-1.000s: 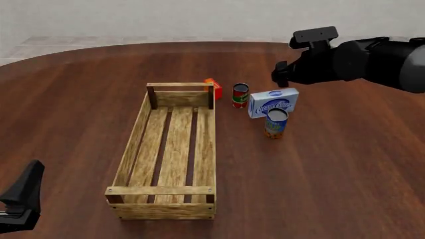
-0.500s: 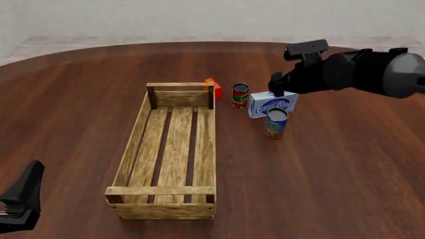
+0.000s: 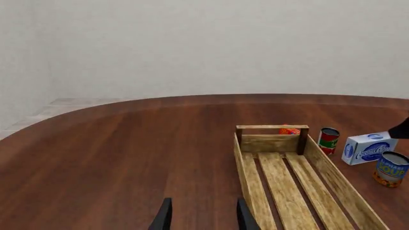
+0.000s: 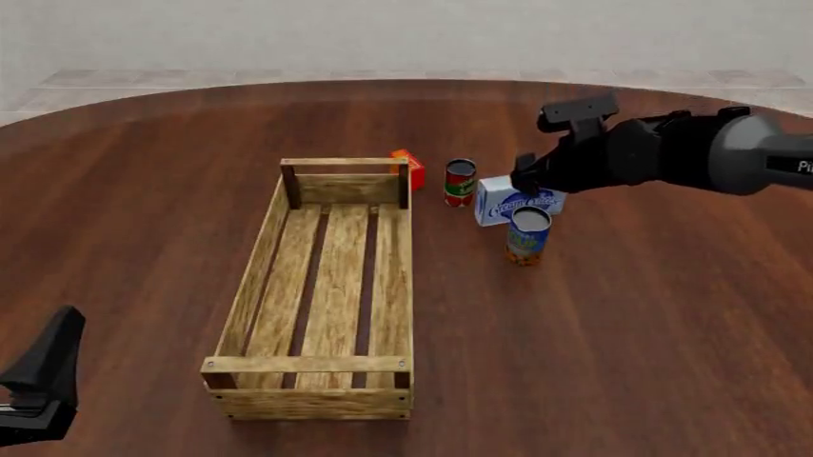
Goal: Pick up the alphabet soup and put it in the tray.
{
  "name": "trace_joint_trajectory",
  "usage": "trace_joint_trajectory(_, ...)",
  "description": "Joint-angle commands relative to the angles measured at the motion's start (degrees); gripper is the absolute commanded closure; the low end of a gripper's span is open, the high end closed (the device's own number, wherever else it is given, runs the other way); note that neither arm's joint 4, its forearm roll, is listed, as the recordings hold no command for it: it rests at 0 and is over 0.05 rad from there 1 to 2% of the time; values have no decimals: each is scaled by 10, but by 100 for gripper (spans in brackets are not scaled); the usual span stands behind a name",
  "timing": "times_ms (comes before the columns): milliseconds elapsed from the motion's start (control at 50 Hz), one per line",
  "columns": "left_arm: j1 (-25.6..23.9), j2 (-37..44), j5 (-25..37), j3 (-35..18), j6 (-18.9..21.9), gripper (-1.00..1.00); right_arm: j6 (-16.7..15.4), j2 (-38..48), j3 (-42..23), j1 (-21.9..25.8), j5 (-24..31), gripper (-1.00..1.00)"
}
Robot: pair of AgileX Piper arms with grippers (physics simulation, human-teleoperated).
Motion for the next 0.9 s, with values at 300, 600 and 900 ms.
trace_joint_trajectory(300,0,0,0,0,0,-100,3,23,-4,6,-5,-100)
trace_joint_trajectory(600,0,0,0,0,0,-100,6,30,-2,5,-10,-100)
trace_joint_trajectory(900,0,0,0,0,0,-100,7,45,-2,7,-16,-100)
